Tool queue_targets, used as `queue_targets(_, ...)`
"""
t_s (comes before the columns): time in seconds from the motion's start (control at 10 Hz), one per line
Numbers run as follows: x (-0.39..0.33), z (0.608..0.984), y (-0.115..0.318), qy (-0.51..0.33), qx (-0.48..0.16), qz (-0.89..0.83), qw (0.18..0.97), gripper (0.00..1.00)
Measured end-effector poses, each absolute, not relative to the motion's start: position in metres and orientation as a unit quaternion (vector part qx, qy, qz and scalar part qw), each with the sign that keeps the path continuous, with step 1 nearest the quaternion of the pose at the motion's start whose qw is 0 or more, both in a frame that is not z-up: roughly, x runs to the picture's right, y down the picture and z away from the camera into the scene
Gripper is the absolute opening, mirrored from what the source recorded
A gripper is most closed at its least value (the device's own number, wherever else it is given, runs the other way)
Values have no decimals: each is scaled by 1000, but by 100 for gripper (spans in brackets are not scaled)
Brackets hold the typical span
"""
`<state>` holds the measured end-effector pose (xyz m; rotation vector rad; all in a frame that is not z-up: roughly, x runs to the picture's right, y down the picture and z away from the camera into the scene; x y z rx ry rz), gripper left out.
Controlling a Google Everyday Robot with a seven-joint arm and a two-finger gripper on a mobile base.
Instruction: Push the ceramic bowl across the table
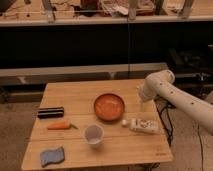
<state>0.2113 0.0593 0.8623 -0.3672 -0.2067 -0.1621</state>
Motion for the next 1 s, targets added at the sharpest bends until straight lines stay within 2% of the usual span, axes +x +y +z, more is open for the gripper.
queue_targets(1.0,208,871,62,-109,-175,-95,974,80)
